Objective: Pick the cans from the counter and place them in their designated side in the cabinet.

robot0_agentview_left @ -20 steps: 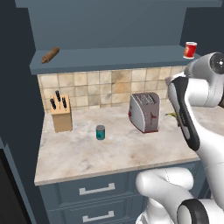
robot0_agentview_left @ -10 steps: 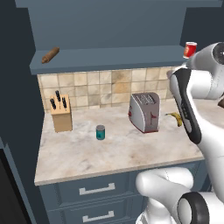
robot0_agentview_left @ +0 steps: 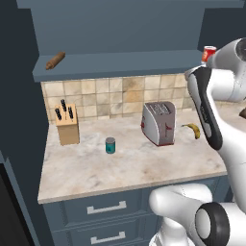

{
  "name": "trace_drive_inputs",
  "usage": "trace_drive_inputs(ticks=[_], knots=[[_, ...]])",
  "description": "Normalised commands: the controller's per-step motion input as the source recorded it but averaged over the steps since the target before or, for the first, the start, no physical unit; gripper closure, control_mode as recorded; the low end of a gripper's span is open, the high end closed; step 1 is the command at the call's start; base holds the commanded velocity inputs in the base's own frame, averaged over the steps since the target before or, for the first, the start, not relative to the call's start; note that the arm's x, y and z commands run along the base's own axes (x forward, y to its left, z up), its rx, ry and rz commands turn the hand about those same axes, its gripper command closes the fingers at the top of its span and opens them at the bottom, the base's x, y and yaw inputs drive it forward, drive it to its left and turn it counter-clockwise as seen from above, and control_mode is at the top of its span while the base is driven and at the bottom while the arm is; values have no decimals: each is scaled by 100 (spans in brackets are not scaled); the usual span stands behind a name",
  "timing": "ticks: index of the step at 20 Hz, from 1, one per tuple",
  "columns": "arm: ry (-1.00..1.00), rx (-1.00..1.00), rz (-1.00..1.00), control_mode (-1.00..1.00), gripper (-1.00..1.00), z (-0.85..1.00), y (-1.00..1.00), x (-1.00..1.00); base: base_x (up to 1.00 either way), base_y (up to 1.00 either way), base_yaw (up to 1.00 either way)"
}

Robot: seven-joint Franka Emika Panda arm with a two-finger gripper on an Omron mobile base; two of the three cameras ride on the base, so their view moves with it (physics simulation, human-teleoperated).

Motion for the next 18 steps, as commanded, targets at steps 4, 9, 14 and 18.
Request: trace_drive_inputs(ticks=[4, 9, 14, 18], knots=[[0, 0, 0, -100, 100, 8, -5, 18, 0, 0, 0], [0, 0, 0, -100, 100, 12, -8, 12, 0, 0, 0], [0, 0, 0, -100, 100, 11, -8, 13, 0, 0, 0], [0, 0, 0, -100, 100, 9, -7, 11, 0, 0, 0]])
